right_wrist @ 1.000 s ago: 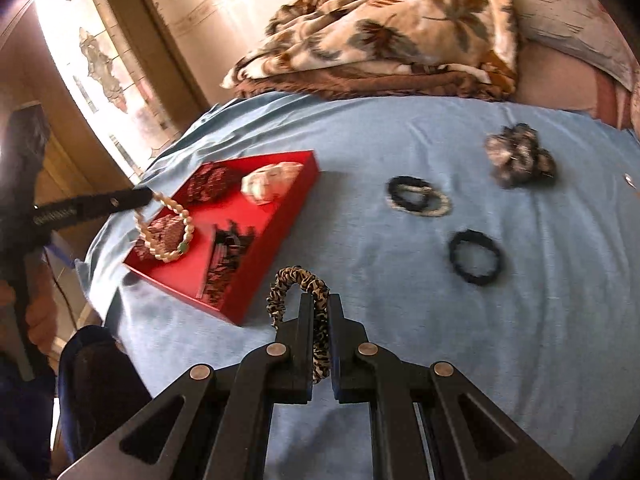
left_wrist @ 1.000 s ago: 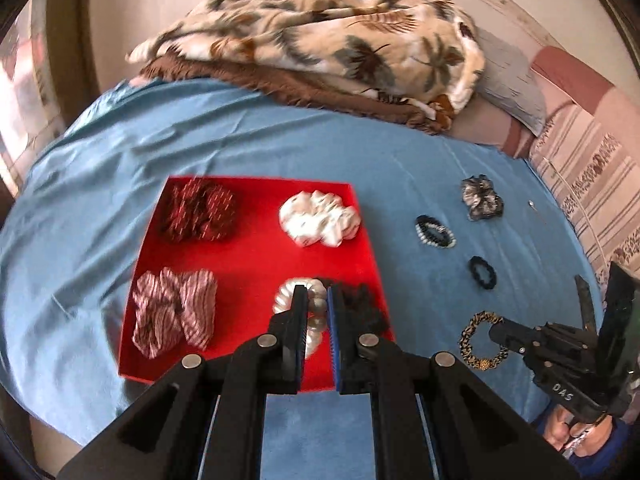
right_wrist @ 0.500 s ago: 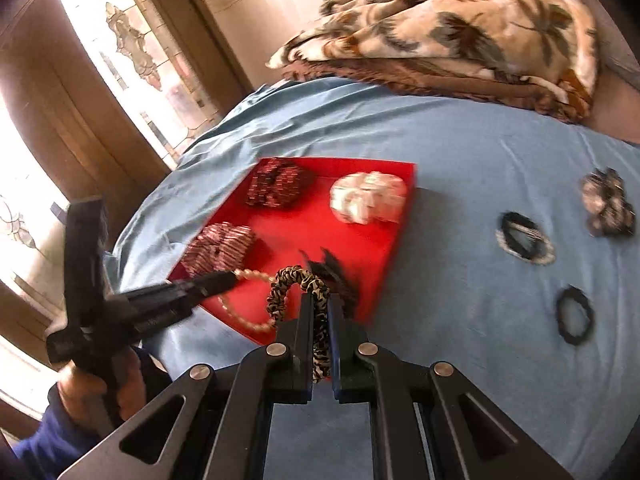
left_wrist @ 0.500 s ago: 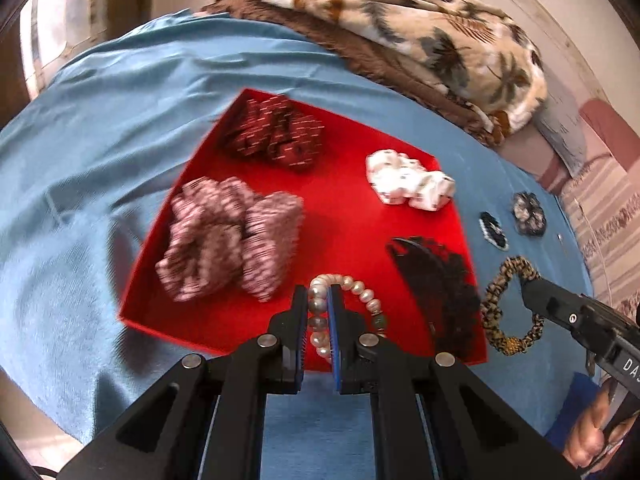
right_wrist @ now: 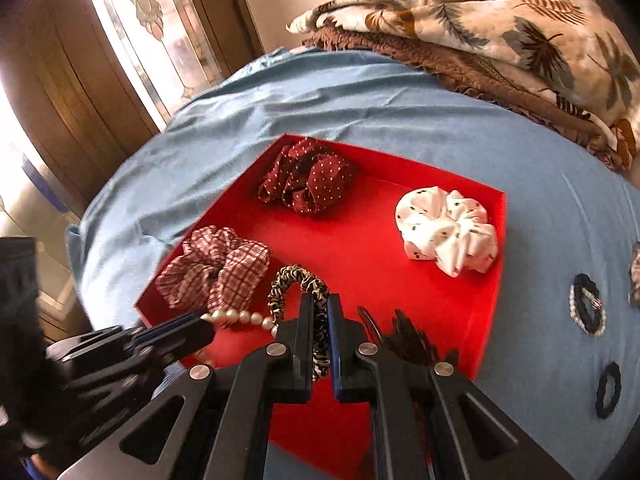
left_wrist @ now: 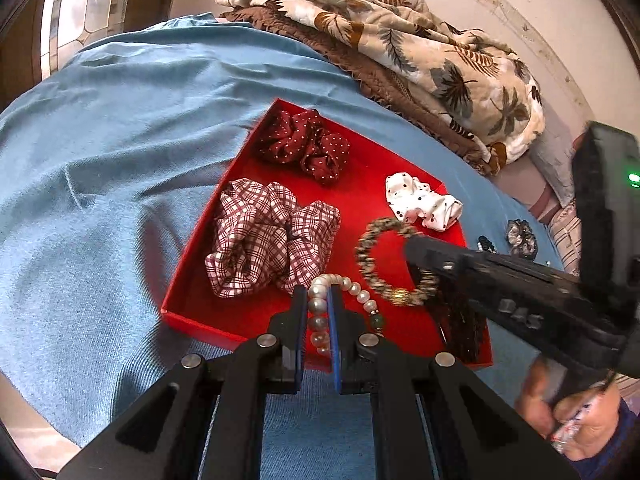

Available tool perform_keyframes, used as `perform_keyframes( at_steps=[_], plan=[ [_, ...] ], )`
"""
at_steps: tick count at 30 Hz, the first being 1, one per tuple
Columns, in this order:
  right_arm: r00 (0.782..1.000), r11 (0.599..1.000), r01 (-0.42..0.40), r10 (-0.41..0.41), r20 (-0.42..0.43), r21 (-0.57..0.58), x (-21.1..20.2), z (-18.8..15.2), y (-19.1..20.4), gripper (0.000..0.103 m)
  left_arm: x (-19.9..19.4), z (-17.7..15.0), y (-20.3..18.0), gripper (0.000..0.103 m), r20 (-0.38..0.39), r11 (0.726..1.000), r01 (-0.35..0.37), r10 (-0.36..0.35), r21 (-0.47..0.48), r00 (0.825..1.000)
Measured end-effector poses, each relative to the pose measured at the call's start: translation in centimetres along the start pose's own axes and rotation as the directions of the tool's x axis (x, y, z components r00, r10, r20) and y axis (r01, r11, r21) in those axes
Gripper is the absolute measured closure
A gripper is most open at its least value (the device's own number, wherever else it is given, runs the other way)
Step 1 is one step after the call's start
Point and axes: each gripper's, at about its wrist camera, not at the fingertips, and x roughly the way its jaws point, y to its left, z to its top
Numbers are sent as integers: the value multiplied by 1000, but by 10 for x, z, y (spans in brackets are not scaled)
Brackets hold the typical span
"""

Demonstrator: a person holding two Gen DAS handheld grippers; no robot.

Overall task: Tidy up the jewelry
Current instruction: 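Carry the pearl bracelet and leopard-print hair tie into the red tray and open both tools, then lift both open tools away from the red tray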

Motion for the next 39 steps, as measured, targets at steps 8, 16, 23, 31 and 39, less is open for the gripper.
perform_keyframes(
  at_steps=[8,16,23,31,39],
  plan=[
    [998,999,38,-39,-42,-36,6,-12,9,96,-2,2,10,94,10,998,42,-42,-47,999],
    [997,998,60,-61,-40,-27,-6,-23,5,94,-10,4,13,67,56,995,70,-66,-68,996],
    [999,999,47,-47,-3,3,-28,-28,3,61,-11,5,16,60,80,994,68,-61,-84,995],
    [998,999,23,-25,52,50,-67,-40,-16,57,-9,4,12,55,89,997,39,-33,-70,996],
    [990,986,91,-104,90,139,-127,-89,-86,51,-9,1,4,49,97,999,25,-21,-47,995]
  ],
)
